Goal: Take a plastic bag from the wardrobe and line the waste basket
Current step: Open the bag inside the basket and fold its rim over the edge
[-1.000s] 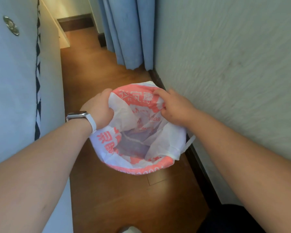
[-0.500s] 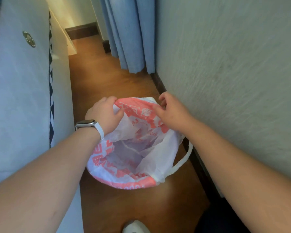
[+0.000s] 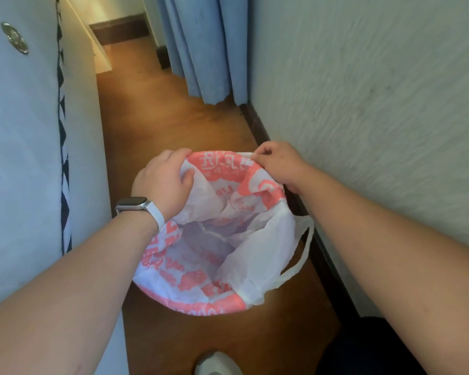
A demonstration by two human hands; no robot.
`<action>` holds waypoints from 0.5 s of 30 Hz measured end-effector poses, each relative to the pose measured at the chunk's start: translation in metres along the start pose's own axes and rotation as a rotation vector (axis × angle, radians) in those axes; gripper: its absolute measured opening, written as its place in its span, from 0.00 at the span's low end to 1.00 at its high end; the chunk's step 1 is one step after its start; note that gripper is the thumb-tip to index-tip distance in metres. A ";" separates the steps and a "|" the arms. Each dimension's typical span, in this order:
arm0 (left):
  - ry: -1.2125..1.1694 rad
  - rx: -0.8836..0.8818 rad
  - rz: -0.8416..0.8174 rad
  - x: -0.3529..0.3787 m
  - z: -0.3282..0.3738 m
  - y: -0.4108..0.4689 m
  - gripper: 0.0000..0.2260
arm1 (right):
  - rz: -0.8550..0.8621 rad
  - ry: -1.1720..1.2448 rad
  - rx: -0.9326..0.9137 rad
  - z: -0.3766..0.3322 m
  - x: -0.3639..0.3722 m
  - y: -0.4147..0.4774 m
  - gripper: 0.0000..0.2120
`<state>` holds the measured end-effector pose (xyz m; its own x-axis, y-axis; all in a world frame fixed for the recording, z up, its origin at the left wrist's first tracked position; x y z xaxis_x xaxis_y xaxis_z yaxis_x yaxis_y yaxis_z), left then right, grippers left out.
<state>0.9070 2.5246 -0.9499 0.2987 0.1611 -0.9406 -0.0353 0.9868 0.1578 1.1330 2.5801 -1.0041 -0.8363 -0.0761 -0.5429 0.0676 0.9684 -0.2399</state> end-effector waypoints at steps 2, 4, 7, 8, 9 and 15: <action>0.008 0.001 -0.007 0.001 0.000 0.000 0.17 | -0.080 -0.011 0.048 0.015 0.009 -0.003 0.06; 0.030 0.007 -0.017 0.002 0.001 -0.001 0.17 | -0.145 -0.041 0.065 0.025 0.016 -0.010 0.05; 0.045 -0.013 -0.026 0.002 0.000 -0.002 0.16 | -0.110 0.008 0.082 0.028 0.011 -0.016 0.06; 0.045 -0.028 -0.025 0.001 -0.002 -0.001 0.16 | -0.068 0.036 0.094 0.028 0.006 -0.018 0.06; 0.046 -0.048 -0.027 0.000 -0.004 -0.002 0.16 | -0.020 0.065 0.103 0.027 -0.001 -0.021 0.06; 0.114 -0.069 0.063 -0.014 0.003 -0.006 0.19 | 0.134 0.046 -0.020 0.004 -0.040 -0.061 0.15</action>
<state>0.9062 2.5162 -0.9367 0.1838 0.2190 -0.9583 -0.1174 0.9728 0.1998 1.1644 2.5233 -0.9705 -0.8445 0.0642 -0.5316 0.1697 0.9737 -0.1520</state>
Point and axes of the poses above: each hand's wrist, its own y-axis towards the middle knuckle, its own x-axis out of the palm, z = x × y, the point moved 9 cm from there along y, towards the middle knuckle, and after that the axes turned 8 degrees about z, right-handed, at the moved point
